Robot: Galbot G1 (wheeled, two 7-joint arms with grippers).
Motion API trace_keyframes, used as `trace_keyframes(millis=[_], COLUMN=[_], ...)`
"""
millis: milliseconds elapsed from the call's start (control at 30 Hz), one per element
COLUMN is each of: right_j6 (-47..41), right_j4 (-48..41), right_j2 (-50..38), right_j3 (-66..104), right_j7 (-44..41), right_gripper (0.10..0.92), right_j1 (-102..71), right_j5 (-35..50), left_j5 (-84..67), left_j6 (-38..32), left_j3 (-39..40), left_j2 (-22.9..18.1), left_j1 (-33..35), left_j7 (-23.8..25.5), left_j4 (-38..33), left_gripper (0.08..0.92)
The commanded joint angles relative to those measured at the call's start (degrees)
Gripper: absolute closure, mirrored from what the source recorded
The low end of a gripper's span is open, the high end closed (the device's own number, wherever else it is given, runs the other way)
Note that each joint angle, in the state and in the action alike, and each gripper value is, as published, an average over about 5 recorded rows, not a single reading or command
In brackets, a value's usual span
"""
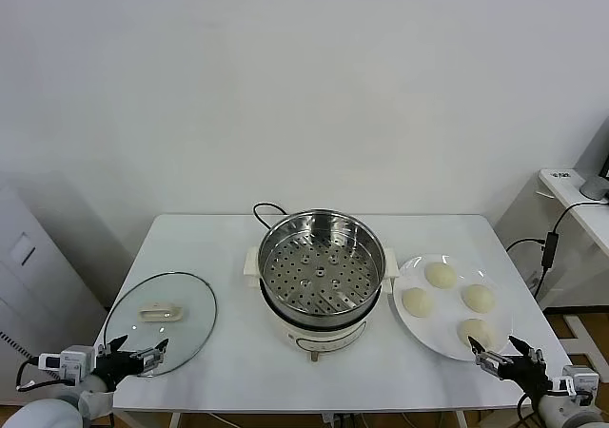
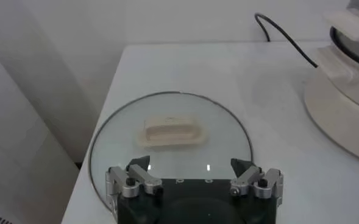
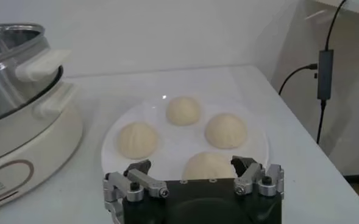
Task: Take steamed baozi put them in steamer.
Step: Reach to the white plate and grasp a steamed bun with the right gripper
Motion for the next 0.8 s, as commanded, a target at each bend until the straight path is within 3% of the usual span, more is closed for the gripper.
trace_keyframes(millis=[33, 167, 633, 800], right_j6=[-0.1, -0.1, 16.9, 21.4], right_j4=[0.0, -0.4, -12.3, -18.1], right_j2=[0.0, -0.7, -10.1, -12.7], right_j3=[-0.2, 0.7, -1.2, -4.0], right_j7=[-0.3, -1.8, -10.3, -20.6], right_gripper=[0.203, 0.203, 0.203, 0.203], right_j1=[0.2, 0.2, 15.3, 23.3], right_j5=[-0.4, -5.5, -55.0, -63.3], left_j5=[-0.5, -0.5, -0.3, 0.6], left_j6=[0.1, 0.1, 0.4, 0.8], left_j3=[0.0, -0.1, -0.1, 0.4], left_j2=[0.0, 0.0, -0.4, -0.6], left_j1=[0.0, 0.1, -0.7, -1.5], left_j7=[0.0, 0.0, 0.3, 0.4], left_j4=[0.1, -0.1, -0.6, -0.5], left_gripper=[0.177, 0.177, 0.177, 0.177])
